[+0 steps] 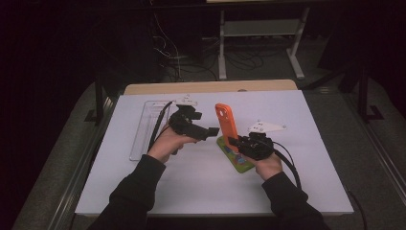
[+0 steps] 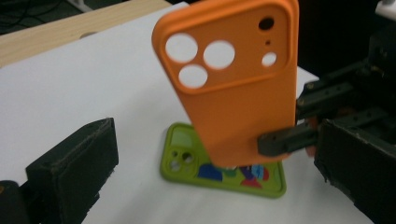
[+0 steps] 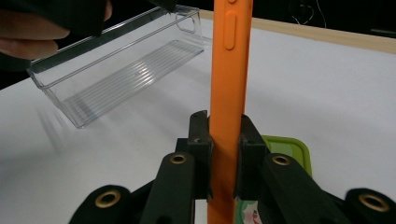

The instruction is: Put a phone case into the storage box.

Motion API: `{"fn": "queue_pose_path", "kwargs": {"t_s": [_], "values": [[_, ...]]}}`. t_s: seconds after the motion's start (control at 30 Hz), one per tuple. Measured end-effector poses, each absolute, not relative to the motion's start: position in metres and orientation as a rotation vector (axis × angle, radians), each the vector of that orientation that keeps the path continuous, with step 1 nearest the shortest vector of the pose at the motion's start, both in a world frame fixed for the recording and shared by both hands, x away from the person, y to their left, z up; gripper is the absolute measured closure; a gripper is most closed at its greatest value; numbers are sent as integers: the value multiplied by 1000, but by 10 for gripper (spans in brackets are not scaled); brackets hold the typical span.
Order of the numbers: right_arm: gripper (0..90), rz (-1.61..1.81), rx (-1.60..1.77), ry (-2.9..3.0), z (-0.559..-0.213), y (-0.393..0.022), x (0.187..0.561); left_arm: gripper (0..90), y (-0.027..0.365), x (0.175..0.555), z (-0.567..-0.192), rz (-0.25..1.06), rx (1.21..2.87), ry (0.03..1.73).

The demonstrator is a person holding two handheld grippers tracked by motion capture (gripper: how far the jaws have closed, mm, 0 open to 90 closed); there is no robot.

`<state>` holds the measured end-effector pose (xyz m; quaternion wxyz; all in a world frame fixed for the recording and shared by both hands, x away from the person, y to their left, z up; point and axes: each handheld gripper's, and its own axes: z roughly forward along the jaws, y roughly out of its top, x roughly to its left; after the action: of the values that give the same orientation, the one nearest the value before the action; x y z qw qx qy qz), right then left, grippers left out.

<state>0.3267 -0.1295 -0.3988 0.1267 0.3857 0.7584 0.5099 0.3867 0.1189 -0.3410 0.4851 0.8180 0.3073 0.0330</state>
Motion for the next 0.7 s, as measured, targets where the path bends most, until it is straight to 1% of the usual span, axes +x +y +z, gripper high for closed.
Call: {"fn": "queue_pose_path", "kwargs": {"t_s": [0.33,0.7], "values": [[780,1495,1109,2207,-397,-127,325,0,103,401,-335,42,1962,735],[780,1512,1085,2216,-396,-122,323,0,90,406,-336,49,1938,749]]}}
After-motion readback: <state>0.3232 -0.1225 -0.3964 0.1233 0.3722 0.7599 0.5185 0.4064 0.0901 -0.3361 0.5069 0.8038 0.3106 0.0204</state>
